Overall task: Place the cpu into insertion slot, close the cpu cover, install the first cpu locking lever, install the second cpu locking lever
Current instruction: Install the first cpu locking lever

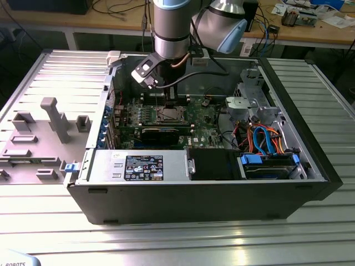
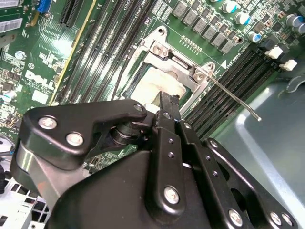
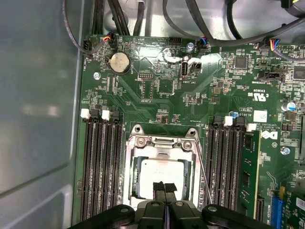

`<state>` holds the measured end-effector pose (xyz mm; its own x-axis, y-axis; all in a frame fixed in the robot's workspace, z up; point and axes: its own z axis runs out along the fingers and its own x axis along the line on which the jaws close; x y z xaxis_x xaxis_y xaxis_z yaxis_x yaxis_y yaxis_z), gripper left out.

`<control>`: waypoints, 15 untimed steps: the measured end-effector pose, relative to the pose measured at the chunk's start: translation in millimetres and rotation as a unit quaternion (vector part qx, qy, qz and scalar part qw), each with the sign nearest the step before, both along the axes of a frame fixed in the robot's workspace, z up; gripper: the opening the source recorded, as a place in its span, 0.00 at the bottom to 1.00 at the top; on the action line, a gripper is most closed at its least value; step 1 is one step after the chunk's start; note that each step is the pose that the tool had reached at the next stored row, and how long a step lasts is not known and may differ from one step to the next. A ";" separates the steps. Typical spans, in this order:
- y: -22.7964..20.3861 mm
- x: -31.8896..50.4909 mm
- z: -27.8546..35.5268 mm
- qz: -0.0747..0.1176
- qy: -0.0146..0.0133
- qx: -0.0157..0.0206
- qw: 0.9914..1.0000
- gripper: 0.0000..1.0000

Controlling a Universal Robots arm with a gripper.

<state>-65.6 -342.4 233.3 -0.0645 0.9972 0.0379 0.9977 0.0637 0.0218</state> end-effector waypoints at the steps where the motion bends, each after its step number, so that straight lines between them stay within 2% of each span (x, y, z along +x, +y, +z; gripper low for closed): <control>1: 0.0 0.0 1.0 0.000 0.000 0.000 1.000 0.11; 8: 0.0 0.0 7.8 0.000 0.000 0.000 1.000 0.11; 15: 0.0 0.0 8.7 0.000 0.000 0.000 1.000 0.11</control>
<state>-65.6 -342.4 242.0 -0.0645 0.9972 0.0383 0.9977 0.0637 0.0219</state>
